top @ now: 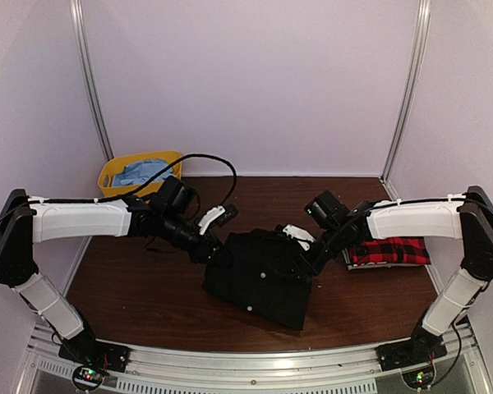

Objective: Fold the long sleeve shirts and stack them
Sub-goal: Pick up the 2/3-rectangle-folded shirt from the center of the board.

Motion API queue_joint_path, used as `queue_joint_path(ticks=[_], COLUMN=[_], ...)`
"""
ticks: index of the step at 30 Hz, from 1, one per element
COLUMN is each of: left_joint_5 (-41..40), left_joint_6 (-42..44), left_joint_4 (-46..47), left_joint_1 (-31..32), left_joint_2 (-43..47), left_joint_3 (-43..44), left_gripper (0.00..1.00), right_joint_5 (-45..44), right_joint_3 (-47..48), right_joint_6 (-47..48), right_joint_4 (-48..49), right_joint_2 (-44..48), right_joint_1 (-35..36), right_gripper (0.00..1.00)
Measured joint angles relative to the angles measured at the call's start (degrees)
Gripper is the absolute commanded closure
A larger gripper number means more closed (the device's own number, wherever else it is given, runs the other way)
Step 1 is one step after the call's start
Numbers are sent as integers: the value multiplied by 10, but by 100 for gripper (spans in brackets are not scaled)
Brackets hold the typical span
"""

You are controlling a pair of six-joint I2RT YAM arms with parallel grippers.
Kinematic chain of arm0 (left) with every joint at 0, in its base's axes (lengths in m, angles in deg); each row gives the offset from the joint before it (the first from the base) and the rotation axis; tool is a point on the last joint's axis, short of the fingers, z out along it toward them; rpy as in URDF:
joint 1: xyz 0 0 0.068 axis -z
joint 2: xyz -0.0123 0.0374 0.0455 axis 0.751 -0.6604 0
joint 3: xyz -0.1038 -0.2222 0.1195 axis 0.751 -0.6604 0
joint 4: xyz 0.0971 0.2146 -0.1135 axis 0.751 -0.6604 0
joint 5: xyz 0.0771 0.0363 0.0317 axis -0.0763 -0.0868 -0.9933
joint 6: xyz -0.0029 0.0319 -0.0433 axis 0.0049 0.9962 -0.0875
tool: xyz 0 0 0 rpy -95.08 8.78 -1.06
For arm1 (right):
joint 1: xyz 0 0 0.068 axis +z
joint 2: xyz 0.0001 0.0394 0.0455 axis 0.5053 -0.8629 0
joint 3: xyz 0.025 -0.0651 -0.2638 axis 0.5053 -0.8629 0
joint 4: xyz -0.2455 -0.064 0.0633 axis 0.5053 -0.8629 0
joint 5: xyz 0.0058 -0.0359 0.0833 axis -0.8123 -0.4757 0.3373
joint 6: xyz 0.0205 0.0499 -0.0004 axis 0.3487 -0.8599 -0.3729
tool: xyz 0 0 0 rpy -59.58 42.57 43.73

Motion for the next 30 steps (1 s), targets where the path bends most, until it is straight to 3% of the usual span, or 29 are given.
queue_joint_path(ticks=[5,7,11,13,23,30], left_joint_5=[0,-1,-6,-9,-27,-57], left_joint_6=[1,2,2,1,-9,-25], left_joint_4=[0,0,0,0,0,-3], left_joint_1=[-1,-2,-6,-9,-13,-14], left_joint_2=[3,6,17,24,66,134], left_joint_3=[0,0,-3,-7,-43,-84], left_gripper=[100,100,100,100,100,100], right_joint_5=[11,15,24,26,37,38], right_joint_3=[0,0,0,-2,-32,-45], right_joint_6=[11,14,12,11,-31,-105], right_joint_4=[-1,-1,-4,-6,-6,5], right_joint_2=[0,0,1,4,116,159], right_joint_1=[5,7,10,10,21,112], right_gripper=[42,55,91,100,100,100])
